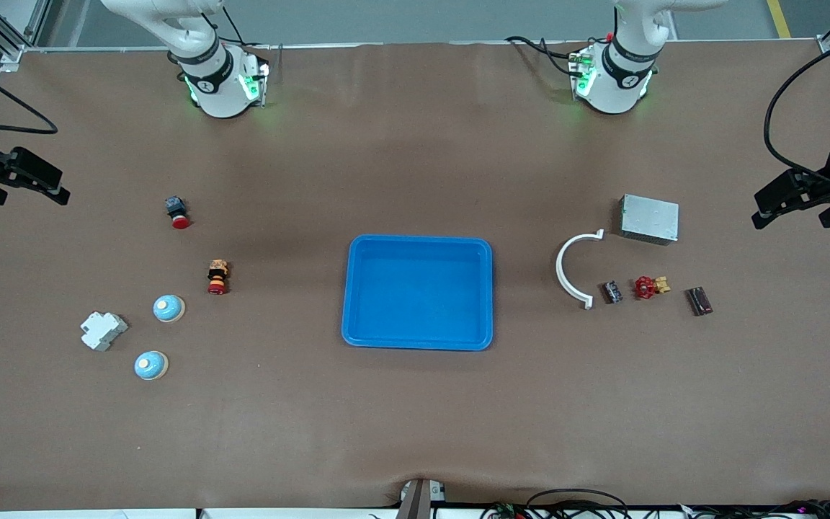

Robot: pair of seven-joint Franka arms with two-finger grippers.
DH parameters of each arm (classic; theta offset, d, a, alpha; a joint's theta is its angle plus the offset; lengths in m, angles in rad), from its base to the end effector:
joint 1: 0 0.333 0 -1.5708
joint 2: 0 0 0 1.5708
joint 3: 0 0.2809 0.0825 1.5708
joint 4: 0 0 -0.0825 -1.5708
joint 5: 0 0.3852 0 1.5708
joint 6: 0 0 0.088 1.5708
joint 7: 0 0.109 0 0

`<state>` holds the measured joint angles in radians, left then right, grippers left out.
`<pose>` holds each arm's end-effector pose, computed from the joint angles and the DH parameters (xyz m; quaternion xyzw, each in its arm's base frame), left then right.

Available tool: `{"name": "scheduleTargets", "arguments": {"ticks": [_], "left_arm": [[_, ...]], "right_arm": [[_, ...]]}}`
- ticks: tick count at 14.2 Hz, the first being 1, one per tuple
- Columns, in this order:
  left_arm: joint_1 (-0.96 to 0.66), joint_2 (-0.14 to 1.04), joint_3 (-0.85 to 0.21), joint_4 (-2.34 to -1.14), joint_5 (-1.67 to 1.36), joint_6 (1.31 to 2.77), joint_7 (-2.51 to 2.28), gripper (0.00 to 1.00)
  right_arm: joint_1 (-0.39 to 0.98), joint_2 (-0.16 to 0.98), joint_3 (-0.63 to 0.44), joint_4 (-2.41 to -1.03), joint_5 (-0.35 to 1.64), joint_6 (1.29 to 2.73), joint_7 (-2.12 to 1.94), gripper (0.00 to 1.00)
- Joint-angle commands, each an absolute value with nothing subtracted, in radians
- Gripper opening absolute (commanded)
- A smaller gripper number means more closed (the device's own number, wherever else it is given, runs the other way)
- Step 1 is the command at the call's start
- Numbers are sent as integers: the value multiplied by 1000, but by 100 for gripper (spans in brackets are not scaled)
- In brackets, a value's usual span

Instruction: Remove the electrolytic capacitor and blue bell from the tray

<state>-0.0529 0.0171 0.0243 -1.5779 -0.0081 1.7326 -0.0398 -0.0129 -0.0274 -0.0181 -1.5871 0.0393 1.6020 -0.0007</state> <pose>0.5762 -0.0173 0.5897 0.9976 0.0059 0.0686 0.0062 0.5514 -0.0131 0.5977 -0.9995 0.0153 -0.0215 0.0196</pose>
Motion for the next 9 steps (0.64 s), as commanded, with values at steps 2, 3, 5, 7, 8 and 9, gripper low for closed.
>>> {"name": "scheduleTargets", "arguments": {"ticks": [2, 3, 5, 7, 8, 9], "left_arm": [[-54, 20, 20, -1569, 14, 1736, -48, 100], [-54, 20, 20, -1569, 14, 1736, -48, 100], [-54, 20, 20, -1569, 14, 1736, -49, 100], [-54, 20, 20, -1569, 14, 1735, -49, 100], [-54, 20, 20, -1569, 14, 1733, -49, 100], [-54, 20, 20, -1569, 14, 1733, -49, 100]], "right_arm": [[-18, -35, -17, -1595, 40, 1603, -5, 100], [-18, -35, -17, -1595, 40, 1600, -3, 100], [-20, -35, -17, -1601, 40, 1601, -3, 100], [-20, -35, -18, -1601, 41, 1603, -3, 100], [-18, -35, -18, -1601, 40, 1603, -3, 100], [-18, -35, -18, -1603, 40, 1603, -2, 100]]}}
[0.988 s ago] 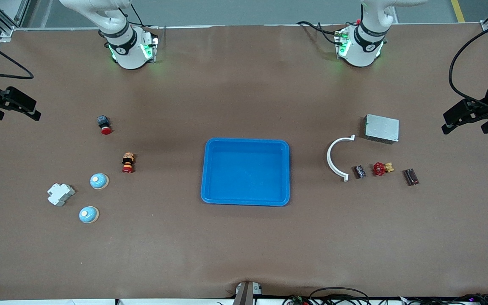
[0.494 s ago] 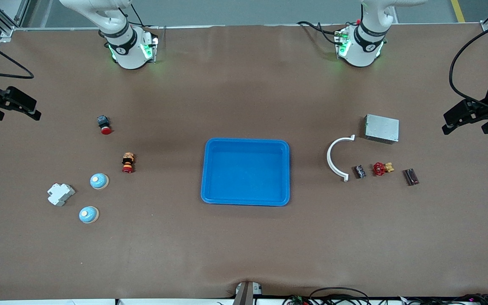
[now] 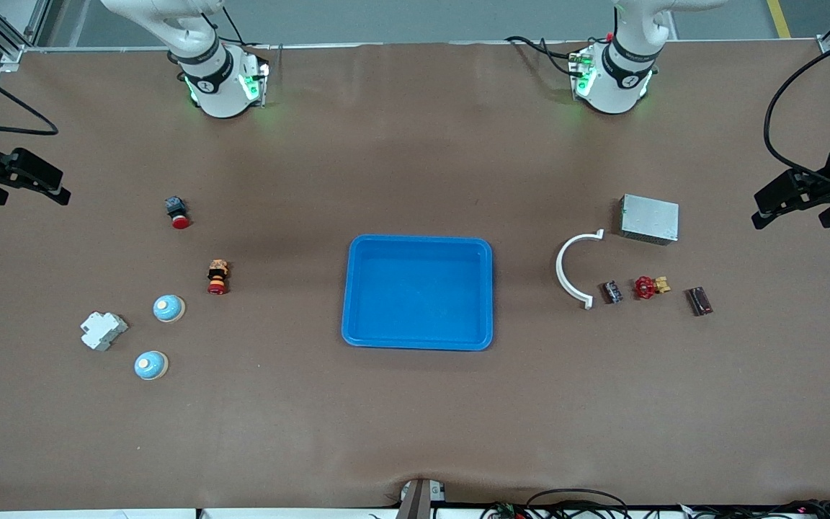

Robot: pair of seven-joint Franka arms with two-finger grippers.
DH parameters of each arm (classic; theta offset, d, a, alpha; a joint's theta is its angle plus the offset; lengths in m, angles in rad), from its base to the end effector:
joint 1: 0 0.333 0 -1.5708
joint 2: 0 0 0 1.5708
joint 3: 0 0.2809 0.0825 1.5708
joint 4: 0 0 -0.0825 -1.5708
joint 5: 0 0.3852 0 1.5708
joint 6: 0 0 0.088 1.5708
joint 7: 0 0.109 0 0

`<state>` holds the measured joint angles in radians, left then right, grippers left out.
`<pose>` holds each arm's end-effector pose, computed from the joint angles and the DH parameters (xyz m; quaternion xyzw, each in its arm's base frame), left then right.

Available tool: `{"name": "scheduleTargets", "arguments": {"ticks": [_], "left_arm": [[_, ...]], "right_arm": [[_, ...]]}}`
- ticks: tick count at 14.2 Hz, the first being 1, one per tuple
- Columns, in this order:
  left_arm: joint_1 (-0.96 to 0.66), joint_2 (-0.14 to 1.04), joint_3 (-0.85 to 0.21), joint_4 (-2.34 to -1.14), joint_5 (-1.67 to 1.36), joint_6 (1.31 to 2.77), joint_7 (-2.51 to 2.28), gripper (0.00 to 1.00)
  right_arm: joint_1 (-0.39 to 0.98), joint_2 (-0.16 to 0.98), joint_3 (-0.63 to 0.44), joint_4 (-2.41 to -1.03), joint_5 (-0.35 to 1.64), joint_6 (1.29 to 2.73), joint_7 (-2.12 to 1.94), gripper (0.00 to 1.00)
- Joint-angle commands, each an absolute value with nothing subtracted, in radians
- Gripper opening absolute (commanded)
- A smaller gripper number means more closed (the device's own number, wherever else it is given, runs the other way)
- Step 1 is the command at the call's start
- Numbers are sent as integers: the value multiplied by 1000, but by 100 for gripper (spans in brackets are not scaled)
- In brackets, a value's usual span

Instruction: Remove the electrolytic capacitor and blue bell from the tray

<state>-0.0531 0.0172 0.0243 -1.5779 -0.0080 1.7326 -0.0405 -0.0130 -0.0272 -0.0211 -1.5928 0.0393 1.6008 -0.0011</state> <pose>0.5763 -0.0175 0.5897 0.9976 0.0062 0.0685 0.0061 0.5512 -0.0148 0.5948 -0.9995 0.0167 -0.0179 0.0196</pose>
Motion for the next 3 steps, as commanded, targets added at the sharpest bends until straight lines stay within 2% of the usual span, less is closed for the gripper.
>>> {"name": "scheduleTargets", "arguments": {"ticks": [1, 3], "left_arm": [[-54, 20, 20, -1569, 14, 1733, -51, 100], [-54, 20, 20, -1569, 14, 1732, -51, 100]], "right_arm": [[-18, -35, -18, -1601, 40, 1601, -2, 100], [-20, -35, -18, -1601, 40, 1601, -2, 100]]}}
